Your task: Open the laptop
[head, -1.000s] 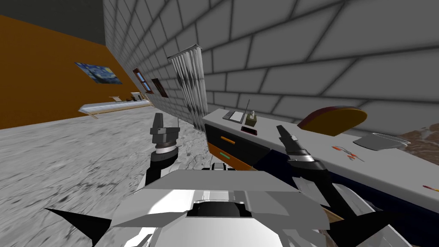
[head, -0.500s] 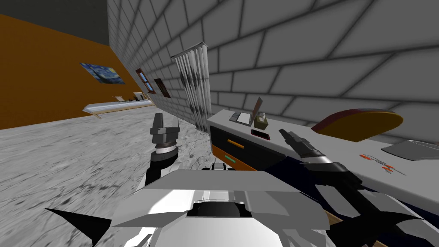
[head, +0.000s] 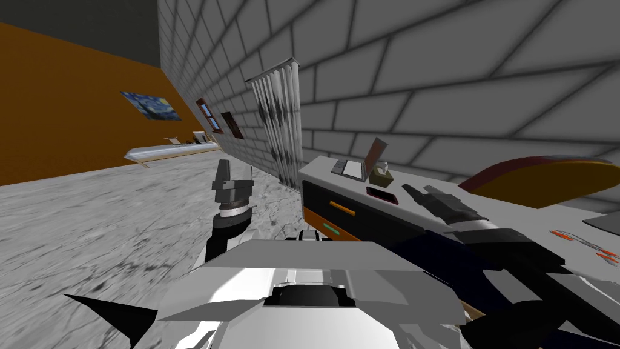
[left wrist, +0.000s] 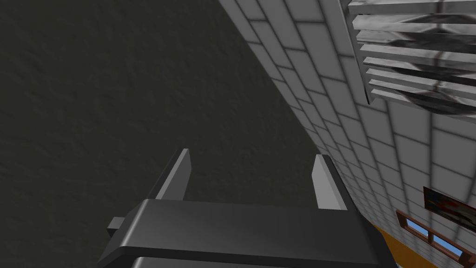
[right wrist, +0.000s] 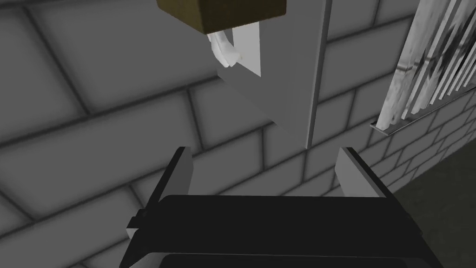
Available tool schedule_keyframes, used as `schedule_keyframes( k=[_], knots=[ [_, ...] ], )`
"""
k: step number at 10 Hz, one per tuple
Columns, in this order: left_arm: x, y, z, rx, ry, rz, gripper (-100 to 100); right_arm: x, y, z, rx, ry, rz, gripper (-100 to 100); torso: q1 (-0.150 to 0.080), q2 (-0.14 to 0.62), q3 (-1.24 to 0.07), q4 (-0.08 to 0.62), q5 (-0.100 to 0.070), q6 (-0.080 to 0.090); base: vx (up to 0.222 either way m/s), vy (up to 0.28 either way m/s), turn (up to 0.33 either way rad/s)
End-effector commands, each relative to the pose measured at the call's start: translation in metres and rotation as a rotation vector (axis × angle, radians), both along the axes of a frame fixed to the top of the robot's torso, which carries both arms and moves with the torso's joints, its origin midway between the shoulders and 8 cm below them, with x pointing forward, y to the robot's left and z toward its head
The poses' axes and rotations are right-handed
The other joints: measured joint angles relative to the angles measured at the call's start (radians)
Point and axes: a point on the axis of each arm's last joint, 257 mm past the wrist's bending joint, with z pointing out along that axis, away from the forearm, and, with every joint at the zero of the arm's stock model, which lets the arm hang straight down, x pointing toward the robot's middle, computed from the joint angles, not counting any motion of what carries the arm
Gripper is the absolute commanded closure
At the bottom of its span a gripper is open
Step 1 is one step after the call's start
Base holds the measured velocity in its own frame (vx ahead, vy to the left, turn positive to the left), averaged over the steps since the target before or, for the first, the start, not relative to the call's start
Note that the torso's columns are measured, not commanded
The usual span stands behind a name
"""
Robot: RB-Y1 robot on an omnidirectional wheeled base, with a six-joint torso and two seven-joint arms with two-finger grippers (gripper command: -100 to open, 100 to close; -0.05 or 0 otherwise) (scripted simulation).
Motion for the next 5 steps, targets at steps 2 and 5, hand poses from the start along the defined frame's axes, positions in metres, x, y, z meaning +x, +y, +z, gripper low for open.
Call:
schedule_keyframes(
  k=[2,5],
  knots=[
    [0.0,0.0,0.0,0.0,0.0,0.0,0,-0.002,-0.042,0.011,-0.18,0.071,-0.076,-100,-0.007,0.003,0.002,0.001,-0.002,0.0,0.061,0.104,0.029],
    [0.0,0.0,0.0,0.0,0.0,0.0,0,0.001,-0.066,0.025,-0.31,0.115,-0.118,-100,-0.005,0.002,0.002,0.001,-0.002,0.0,0.058,0.088,0.016]
  ],
)
